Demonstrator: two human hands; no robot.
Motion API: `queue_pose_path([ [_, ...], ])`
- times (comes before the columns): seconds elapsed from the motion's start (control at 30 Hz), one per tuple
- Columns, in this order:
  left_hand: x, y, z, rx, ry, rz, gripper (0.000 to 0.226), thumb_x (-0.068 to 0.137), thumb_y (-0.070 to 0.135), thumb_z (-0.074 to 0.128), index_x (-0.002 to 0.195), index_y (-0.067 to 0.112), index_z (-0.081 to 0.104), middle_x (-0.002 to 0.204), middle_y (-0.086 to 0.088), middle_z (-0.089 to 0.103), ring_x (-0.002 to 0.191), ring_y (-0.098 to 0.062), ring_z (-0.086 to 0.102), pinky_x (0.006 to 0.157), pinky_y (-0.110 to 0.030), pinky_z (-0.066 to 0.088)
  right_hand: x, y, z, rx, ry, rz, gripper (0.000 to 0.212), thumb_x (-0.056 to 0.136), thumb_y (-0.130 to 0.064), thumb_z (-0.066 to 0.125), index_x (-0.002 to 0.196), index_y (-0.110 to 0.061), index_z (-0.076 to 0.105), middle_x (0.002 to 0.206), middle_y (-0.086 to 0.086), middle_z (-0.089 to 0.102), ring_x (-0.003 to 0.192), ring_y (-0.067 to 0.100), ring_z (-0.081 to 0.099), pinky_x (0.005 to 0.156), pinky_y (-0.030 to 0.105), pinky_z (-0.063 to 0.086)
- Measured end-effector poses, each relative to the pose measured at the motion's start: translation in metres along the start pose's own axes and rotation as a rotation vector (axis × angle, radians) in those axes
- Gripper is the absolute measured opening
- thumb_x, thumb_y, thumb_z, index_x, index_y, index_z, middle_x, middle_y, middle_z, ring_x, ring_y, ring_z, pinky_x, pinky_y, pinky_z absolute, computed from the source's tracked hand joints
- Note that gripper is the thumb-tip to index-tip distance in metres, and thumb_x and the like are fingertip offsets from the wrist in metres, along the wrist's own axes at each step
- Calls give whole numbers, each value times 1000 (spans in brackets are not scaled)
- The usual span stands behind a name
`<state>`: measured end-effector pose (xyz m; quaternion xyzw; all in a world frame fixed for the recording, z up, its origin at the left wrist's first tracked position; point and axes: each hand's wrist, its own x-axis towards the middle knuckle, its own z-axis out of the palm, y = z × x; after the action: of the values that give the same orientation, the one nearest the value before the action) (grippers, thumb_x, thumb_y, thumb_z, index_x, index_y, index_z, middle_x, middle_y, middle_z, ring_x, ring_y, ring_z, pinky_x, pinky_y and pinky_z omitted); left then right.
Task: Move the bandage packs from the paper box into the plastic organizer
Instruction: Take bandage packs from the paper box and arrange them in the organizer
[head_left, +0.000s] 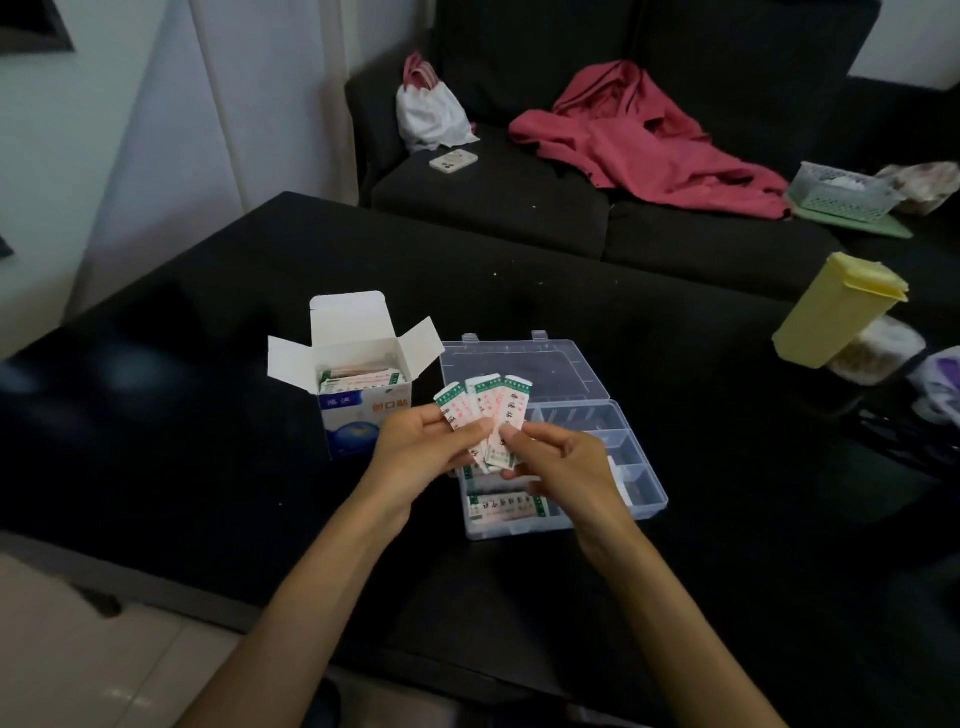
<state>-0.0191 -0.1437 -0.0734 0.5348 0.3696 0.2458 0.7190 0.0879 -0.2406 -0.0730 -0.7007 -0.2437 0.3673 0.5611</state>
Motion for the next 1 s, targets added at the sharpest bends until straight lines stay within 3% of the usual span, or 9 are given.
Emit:
queue_pose_path([
  [0.1, 1, -2, 0, 39, 53, 6, 19, 78, 18, 75, 95, 21, 69, 79, 10, 75, 74, 0, 70, 63, -15, 52, 1, 2, -2, -10, 13, -11, 14, 89, -26, 62, 98, -17, 69, 76, -7, 73, 60, 1, 63, 53, 11, 47],
  [0.17, 2, -2, -1, 12, 11, -18, 20, 81, 20, 72, 101, 16, 69, 86, 4, 75, 81, -6, 71, 70, -19, 55, 2, 3, -3, 23, 27, 9, 13, 91, -26, 61, 97, -17, 68, 75, -6, 73, 61, 2, 61, 56, 14, 47],
  [0.33, 3, -1, -6, -30, -24, -40, 16, 88, 9, 64, 104, 9, 67, 95, -6, 74, 90, -13, 71, 77, -22, 57, 3, 4, -9, 131, 35, 58, 14, 91, -25, 62, 99, -15, 67, 71, -9, 71, 62, 0, 62, 54, 13, 46],
  [0.5, 3, -3, -5, -1, -1, -3, 8, 87, 6, 64, 92, 10, 68, 84, -2, 74, 78, -8, 71, 65, -17, 56, 5, 6, -10, 95, 11, 51, 18, 87, -26, 65, 104, -18, 67, 87, -5, 74, 85, 8, 67, 79, 26, 51],
  [0.67, 4, -6, 1, -19, -17, -22, 8, 89, 11, 64, 94, 8, 68, 83, -1, 74, 74, -6, 71, 60, -14, 54, 5, 9, -2, -15, -37, 59, 19, 90, -23, 62, 106, -15, 68, 94, -2, 72, 79, 3, 65, 63, 13, 49],
  [0.9, 3, -8, 1, 121, 6, 24, 21, 88, 34, 63, 81, 16, 72, 78, 3, 74, 67, 2, 67, 58, -7, 48, 5, 9, 0, 181, -103, 137, 22, 88, -19, 65, 105, -5, 66, 97, 7, 73, 89, 14, 70, 74, 22, 56],
  [1.0, 0, -7, 3, 170, 20, 102, 20, 87, 34, 63, 84, 17, 72, 77, 4, 74, 66, 2, 68, 54, -8, 46, 3, 6, 1, 159, -138, 121, 24, 87, -19, 66, 107, -6, 68, 93, 4, 74, 81, 7, 70, 65, 15, 52],
])
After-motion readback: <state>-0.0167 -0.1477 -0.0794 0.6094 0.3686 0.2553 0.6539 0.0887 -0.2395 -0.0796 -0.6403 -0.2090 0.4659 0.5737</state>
